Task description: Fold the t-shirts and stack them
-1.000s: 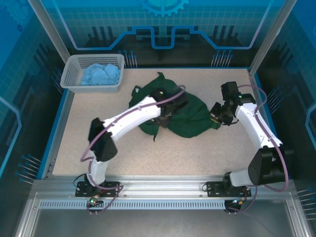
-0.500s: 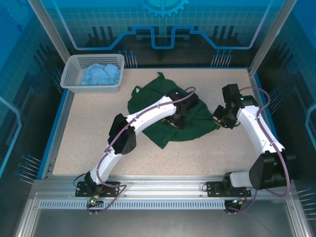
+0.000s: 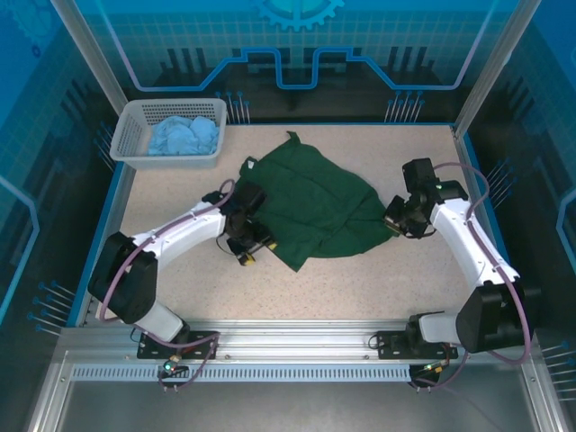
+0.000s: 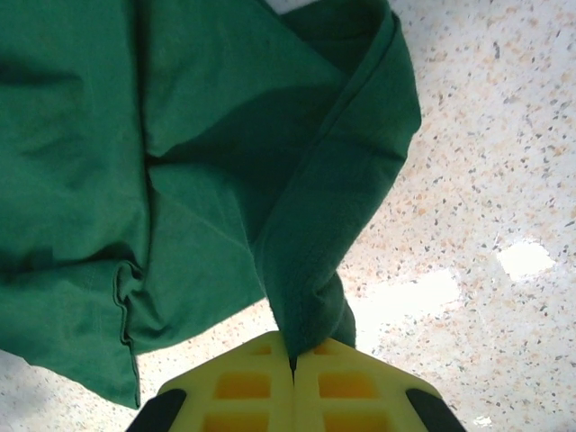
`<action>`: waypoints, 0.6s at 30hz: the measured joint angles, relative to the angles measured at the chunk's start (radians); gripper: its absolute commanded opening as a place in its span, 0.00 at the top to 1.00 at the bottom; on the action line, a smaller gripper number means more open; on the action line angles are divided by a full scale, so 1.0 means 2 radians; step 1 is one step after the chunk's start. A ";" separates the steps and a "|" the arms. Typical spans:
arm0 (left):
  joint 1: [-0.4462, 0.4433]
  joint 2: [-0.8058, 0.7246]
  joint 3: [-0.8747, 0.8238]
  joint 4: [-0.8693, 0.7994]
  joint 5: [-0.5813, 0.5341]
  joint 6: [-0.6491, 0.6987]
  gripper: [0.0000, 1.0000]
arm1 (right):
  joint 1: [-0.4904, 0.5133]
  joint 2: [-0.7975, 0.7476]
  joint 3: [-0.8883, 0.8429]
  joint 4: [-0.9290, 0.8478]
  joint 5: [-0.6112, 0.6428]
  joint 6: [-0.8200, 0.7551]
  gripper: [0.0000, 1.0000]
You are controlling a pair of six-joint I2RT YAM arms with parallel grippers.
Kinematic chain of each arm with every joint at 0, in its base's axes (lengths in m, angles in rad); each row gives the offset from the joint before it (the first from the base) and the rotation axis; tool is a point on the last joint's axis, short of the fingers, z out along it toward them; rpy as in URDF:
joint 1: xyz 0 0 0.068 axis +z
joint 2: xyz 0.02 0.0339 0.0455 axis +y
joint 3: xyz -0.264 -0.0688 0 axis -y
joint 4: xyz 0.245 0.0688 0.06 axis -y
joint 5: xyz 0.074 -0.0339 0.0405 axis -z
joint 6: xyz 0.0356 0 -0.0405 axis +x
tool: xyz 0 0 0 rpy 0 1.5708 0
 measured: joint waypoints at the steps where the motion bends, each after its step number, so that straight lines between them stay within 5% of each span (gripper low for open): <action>1: -0.010 0.001 -0.013 0.023 0.007 -0.030 0.40 | 0.002 -0.004 -0.005 0.001 0.000 -0.002 0.97; 10: -0.095 0.043 -0.031 0.155 0.022 -0.251 0.44 | 0.002 -0.041 -0.048 0.002 -0.008 -0.022 0.97; 18: -0.125 0.054 -0.031 0.146 -0.020 -0.348 0.50 | 0.005 -0.071 -0.080 0.006 -0.021 -0.032 0.97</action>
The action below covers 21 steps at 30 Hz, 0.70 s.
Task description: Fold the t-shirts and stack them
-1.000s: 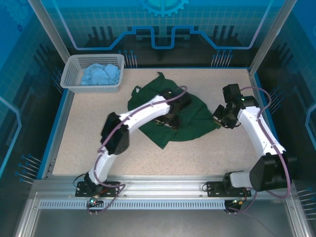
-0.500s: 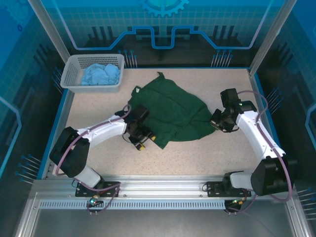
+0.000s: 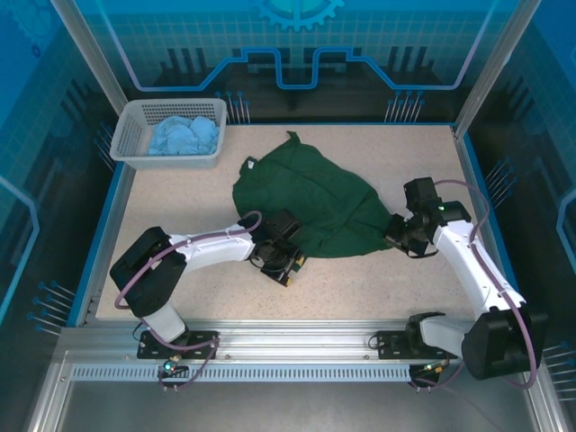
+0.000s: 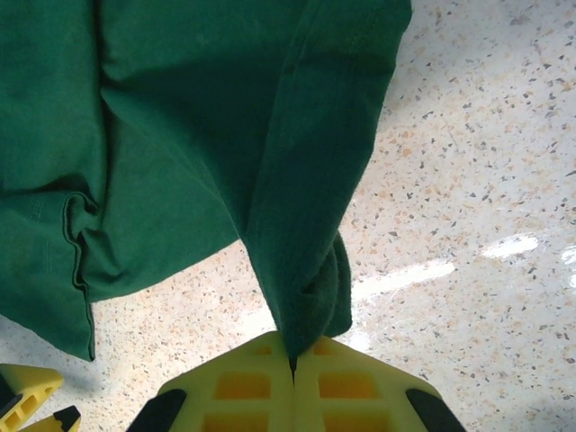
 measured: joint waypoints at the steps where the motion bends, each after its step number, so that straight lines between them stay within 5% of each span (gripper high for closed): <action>1: -0.001 0.002 0.000 0.001 -0.003 -0.006 0.51 | 0.001 -0.003 -0.002 0.001 -0.003 -0.002 0.97; 21: 0.012 0.068 0.036 -0.010 0.008 0.026 0.78 | 0.002 -0.019 -0.006 0.004 -0.009 -0.017 0.98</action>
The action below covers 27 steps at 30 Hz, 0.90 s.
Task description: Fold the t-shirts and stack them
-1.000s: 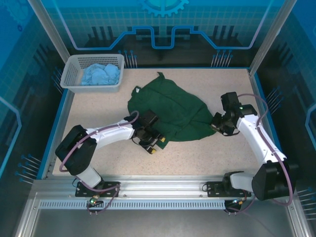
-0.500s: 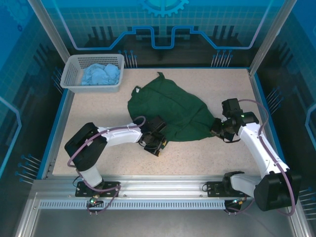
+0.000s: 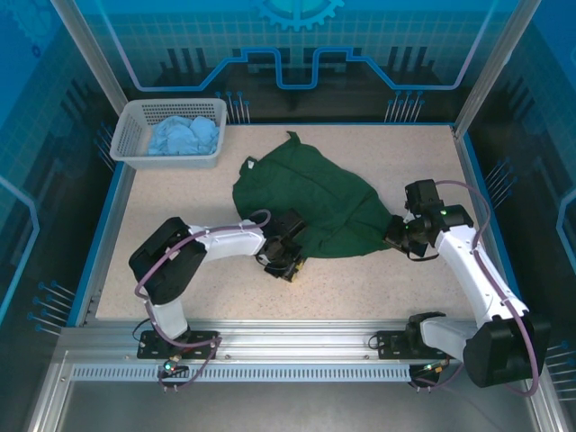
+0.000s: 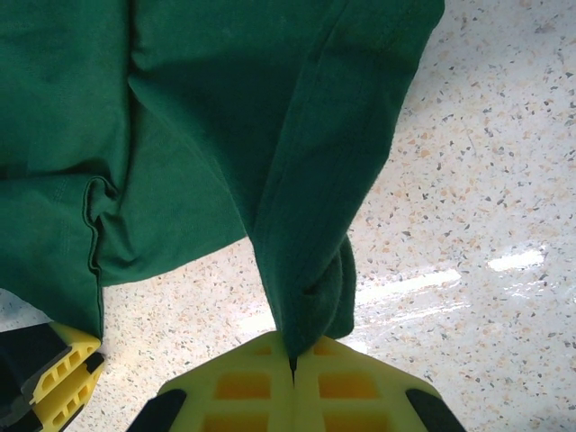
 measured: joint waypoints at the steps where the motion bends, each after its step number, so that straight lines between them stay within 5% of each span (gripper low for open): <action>1: 0.002 0.003 0.004 -0.006 0.003 0.006 0.78 | 0.000 0.000 0.000 0.000 0.000 0.000 0.98; 10: 0.012 0.031 0.046 -0.039 0.013 0.060 0.68 | 0.000 -0.001 0.000 0.000 0.000 -0.002 0.98; 27: 0.018 0.032 0.068 -0.047 -0.055 0.110 0.70 | 0.000 -0.011 0.000 0.000 0.000 -0.004 0.98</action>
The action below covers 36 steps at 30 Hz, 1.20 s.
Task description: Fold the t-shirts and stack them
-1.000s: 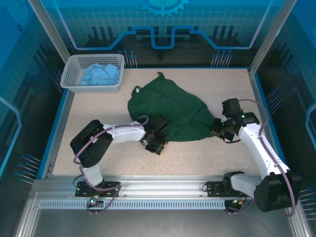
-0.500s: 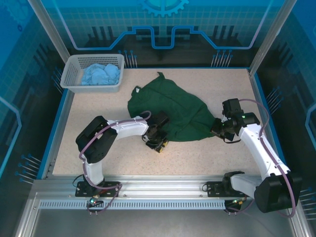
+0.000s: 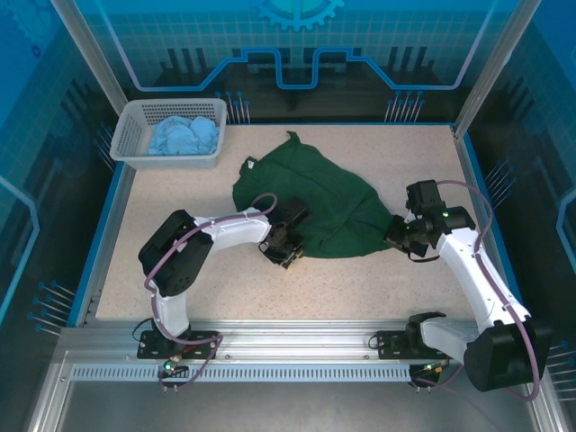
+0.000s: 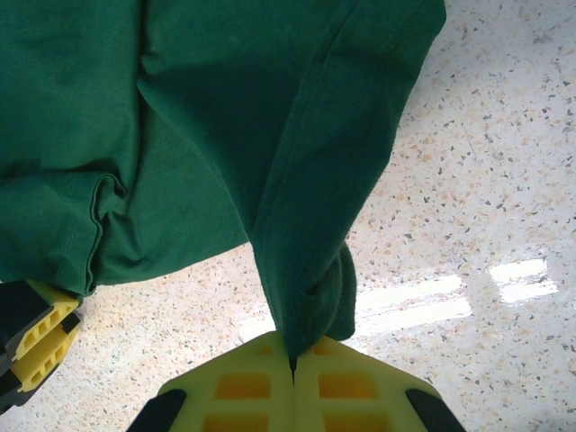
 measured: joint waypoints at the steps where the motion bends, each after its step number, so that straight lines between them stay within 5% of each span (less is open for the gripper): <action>1: 0.000 -0.001 -0.001 0.003 0.000 0.000 0.70 | 0.000 0.000 0.000 0.000 0.000 0.000 0.98; 19: -0.006 0.009 0.006 0.015 -0.005 0.008 0.68 | 0.000 0.000 0.000 0.002 0.000 -0.005 0.98; 29: -0.005 0.012 0.007 -0.002 0.000 0.012 1.00 | 0.000 0.000 0.000 0.002 0.000 -0.008 0.98; 36: 0.009 0.005 0.025 -0.038 0.000 0.058 1.00 | -0.006 0.000 0.001 -0.001 0.008 -0.007 0.99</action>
